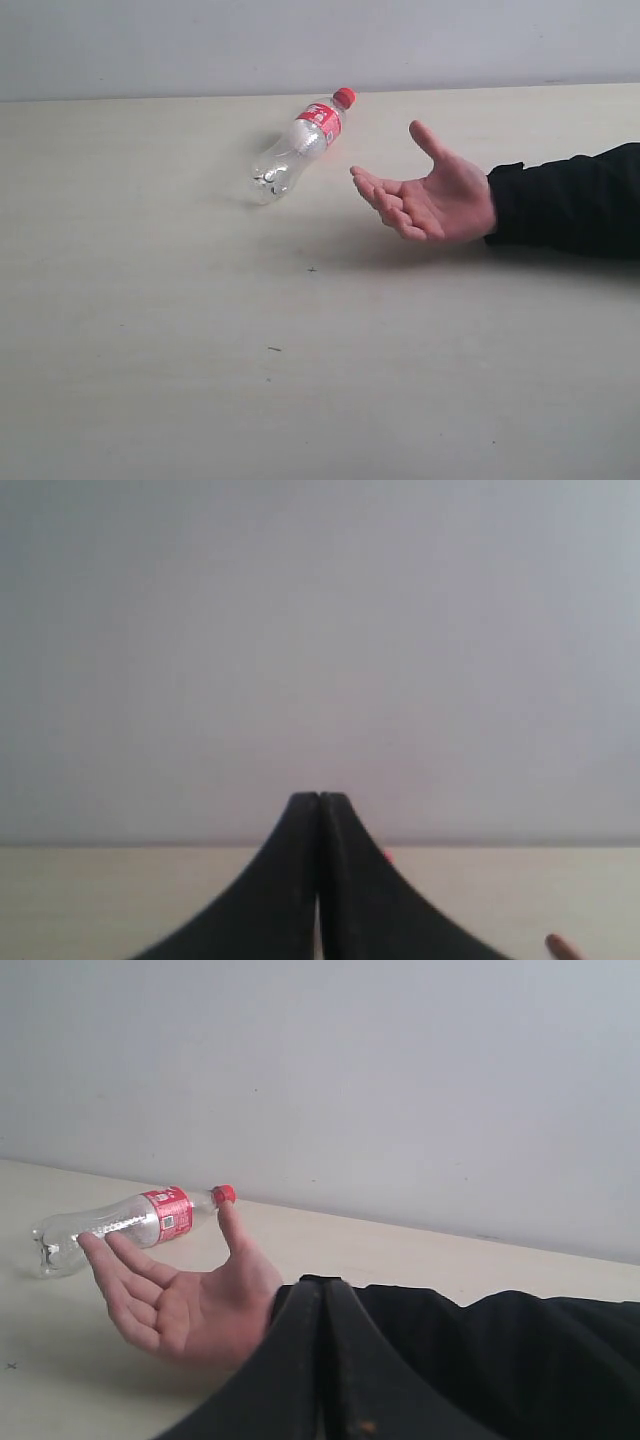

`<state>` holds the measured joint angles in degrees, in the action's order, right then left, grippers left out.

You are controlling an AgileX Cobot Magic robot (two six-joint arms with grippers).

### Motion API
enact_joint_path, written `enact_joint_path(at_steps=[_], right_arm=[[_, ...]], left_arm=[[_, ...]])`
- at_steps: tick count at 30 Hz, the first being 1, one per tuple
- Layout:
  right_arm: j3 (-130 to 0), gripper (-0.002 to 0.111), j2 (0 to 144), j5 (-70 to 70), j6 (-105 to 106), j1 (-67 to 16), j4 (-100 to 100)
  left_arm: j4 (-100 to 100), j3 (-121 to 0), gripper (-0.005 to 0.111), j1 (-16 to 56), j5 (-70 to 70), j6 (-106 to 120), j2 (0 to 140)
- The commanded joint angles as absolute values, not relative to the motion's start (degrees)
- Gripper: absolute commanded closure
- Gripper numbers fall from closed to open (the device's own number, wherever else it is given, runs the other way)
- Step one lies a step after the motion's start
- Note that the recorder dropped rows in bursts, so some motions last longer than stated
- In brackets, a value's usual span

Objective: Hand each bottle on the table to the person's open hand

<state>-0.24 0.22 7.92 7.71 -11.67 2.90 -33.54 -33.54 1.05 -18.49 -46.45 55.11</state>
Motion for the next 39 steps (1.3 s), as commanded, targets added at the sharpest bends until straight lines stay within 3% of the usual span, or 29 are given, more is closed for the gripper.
enact_joint_path(at_steps=[1,10,19,25,32,36,39], right_arm=[[0.0,0.108,0.0,7.7,7.3,-11.3,3.0],[0.0,0.108,0.0,7.7,7.3,-11.3,2.9],[0.0,0.108,0.0,7.7,7.3,-11.3,3.0],[0.0,0.108,0.0,7.7,7.3,-11.3,3.0],[0.0,0.108,0.0,7.7,7.3,-11.3,3.0],[0.0,0.108,0.0,7.7,7.3,-11.3,2.9],[0.0,0.108,0.0,7.7,7.3,-11.3,2.9]], left_arm=[[-52.1,-45.9,0.107,2.2,-7.0,-58.9,68.3],[-57.0,-62.5,0.107,7.1,18.9,-48.5,83.6],[-19.3,-86.9,0.107,8.0,49.7,-4.3,100.3],[7.1,-101.1,0.107,9.2,56.7,8.5,110.0],[9.7,-110.9,0.106,16.0,55.6,8.6,118.1],[9.7,-114.8,0.087,20.1,55.5,8.5,122.9],[9.7,-117.3,0.060,22.5,55.1,8.4,126.5]])
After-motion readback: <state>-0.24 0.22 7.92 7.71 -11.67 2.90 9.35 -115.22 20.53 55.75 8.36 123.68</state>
